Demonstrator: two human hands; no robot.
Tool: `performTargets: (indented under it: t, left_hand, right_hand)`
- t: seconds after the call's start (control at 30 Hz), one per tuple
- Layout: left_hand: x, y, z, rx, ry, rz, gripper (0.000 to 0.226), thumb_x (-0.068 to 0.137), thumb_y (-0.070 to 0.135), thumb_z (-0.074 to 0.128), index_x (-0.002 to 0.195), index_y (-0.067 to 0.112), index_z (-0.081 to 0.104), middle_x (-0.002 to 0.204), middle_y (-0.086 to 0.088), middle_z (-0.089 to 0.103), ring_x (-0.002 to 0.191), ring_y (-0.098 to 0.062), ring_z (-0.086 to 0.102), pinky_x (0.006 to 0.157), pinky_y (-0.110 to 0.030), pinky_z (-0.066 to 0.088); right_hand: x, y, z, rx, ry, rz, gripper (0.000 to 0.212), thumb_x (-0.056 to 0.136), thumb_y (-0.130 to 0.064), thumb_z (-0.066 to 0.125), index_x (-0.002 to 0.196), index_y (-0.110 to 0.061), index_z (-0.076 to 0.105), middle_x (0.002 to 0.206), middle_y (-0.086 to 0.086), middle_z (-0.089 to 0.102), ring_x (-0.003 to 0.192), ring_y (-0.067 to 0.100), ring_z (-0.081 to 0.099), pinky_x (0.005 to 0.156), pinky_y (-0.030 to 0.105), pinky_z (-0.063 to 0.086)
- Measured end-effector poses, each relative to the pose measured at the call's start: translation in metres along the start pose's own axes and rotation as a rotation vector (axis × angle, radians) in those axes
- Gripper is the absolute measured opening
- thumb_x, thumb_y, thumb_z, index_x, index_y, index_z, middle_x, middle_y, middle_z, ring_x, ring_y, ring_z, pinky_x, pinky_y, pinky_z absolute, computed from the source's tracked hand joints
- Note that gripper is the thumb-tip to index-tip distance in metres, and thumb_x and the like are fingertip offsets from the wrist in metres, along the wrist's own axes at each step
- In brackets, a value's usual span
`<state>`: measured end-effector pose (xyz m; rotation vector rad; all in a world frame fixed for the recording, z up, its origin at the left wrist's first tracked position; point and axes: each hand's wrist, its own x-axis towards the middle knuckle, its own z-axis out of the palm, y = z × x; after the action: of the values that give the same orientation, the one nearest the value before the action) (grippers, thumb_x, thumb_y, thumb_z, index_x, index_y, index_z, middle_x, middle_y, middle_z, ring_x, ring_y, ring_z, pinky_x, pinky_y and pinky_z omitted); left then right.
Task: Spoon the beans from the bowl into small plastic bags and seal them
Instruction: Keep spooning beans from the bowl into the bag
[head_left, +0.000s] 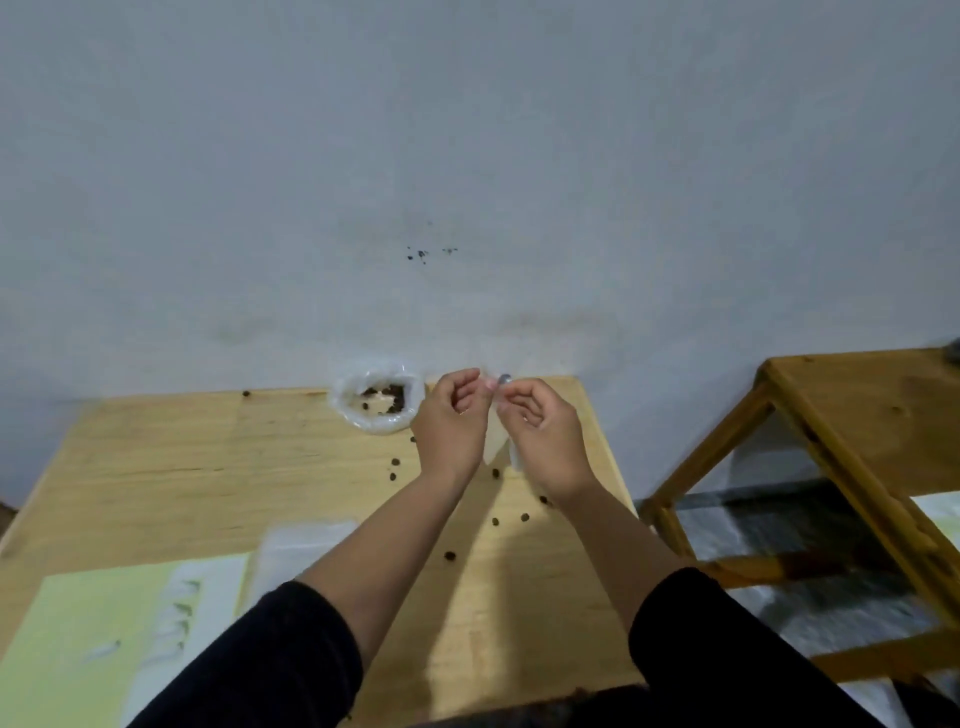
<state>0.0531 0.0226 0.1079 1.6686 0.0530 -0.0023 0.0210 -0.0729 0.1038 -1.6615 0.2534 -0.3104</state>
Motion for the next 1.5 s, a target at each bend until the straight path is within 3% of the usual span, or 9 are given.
performTargets:
  t: [0.13, 0.33, 0.6, 0.77, 1.0, 1.07, 1.17, 1.4, 1.5]
  left_hand:
    - [0.016, -0.001, -0.049, -0.084, -0.012, -0.03, 0.02, 0.088, 0.02, 0.065, 0.107, 0.02, 0.066, 0.093, 0.008, 0.068, 0.087, 0.002, 0.063, 0.073, -0.006, 0.048]
    - [0.04, -0.007, -0.104, -0.193, -0.042, -0.079, 0.011, 0.086, 0.021, 0.067, 0.096, 0.026, 0.067, 0.091, 0.003, 0.07, 0.088, -0.01, 0.067, 0.085, -0.028, 0.054]
    - [0.053, -0.015, -0.133, -0.236, -0.036, -0.13, 0.011, 0.08, 0.021, 0.073, 0.087, 0.029, 0.069, 0.083, 0.003, 0.071, 0.084, -0.01, 0.069, 0.085, -0.032, 0.055]
    - [0.056, -0.018, -0.136, -0.219, -0.004, -0.128, 0.011, 0.082, 0.017, 0.07, 0.087, 0.027, 0.07, 0.081, 0.001, 0.071, 0.076, -0.009, 0.07, 0.08, -0.029, 0.057]
    - [0.062, -0.015, -0.126, -0.045, 0.054, -0.059, 0.01, 0.083, 0.017, 0.067, 0.09, 0.022, 0.071, 0.076, 0.005, 0.071, 0.074, -0.008, 0.068, 0.073, -0.02, 0.053]
    - [0.064, -0.016, -0.123, -0.023, 0.057, -0.043, 0.011, 0.084, 0.016, 0.067, 0.091, 0.023, 0.071, 0.076, 0.006, 0.071, 0.074, -0.007, 0.068, 0.073, -0.019, 0.053]
    - [0.067, -0.017, -0.117, 0.024, 0.062, -0.008, 0.013, 0.084, 0.014, 0.066, 0.095, 0.019, 0.072, 0.076, 0.008, 0.07, 0.069, 0.003, 0.065, 0.066, -0.009, 0.049]
    - [0.073, -0.018, -0.102, 0.117, 0.06, 0.033, 0.011, 0.085, 0.013, 0.065, 0.095, 0.016, 0.071, 0.076, 0.007, 0.069, 0.07, 0.0, 0.065, 0.067, -0.011, 0.049]
    - [0.075, -0.015, -0.098, 0.215, 0.091, 0.091, 0.009, 0.086, 0.012, 0.063, 0.089, 0.017, 0.069, 0.069, 0.011, 0.064, 0.062, 0.006, 0.059, 0.061, -0.004, 0.044]
  right_hand:
    - [0.001, -0.012, 0.046, 0.125, -0.056, 0.035, 0.012, 0.085, -0.014, 0.067, 0.096, -0.01, 0.066, 0.092, -0.001, 0.071, 0.09, 0.005, 0.067, 0.08, 0.015, 0.049]
    - [0.008, -0.02, 0.101, 0.046, -0.049, 0.051, 0.009, 0.084, -0.015, 0.067, 0.09, -0.019, 0.072, 0.089, -0.003, 0.074, 0.091, 0.008, 0.068, 0.08, 0.014, 0.047]
    - [0.01, -0.018, 0.137, -0.165, 0.018, 0.038, 0.009, 0.087, -0.017, 0.063, 0.082, -0.023, 0.069, 0.082, -0.006, 0.07, 0.084, 0.009, 0.065, 0.076, 0.021, 0.048]
    - [0.012, -0.018, 0.143, -0.26, 0.034, -0.008, 0.012, 0.088, -0.015, 0.059, 0.08, -0.02, 0.064, 0.079, -0.005, 0.069, 0.081, 0.011, 0.064, 0.074, 0.024, 0.05]
    - [0.019, -0.014, 0.141, -0.269, 0.034, -0.147, 0.015, 0.089, -0.007, 0.057, 0.082, -0.021, 0.057, 0.072, -0.012, 0.061, 0.069, -0.001, 0.058, 0.064, 0.011, 0.046]
    - [0.024, -0.011, 0.136, -0.242, -0.003, -0.138, 0.025, 0.088, -0.005, 0.056, 0.079, -0.027, 0.063, 0.075, -0.013, 0.065, 0.073, 0.001, 0.061, 0.07, 0.016, 0.05]
    - [0.034, -0.011, 0.127, -0.146, -0.061, -0.052, 0.012, 0.085, -0.011, 0.064, 0.086, -0.022, 0.068, 0.083, -0.007, 0.071, 0.081, 0.008, 0.066, 0.079, 0.025, 0.054]
    - [0.059, -0.007, 0.11, -0.253, -0.134, -0.024, 0.013, 0.084, -0.007, 0.065, 0.085, -0.02, 0.067, 0.07, -0.004, 0.061, 0.067, 0.007, 0.059, 0.07, 0.026, 0.053]
    - [0.063, -0.004, 0.112, -0.398, -0.117, -0.113, 0.023, 0.084, -0.003, 0.058, 0.091, -0.022, 0.069, 0.062, -0.007, 0.053, 0.056, 0.0, 0.051, 0.059, 0.011, 0.043]
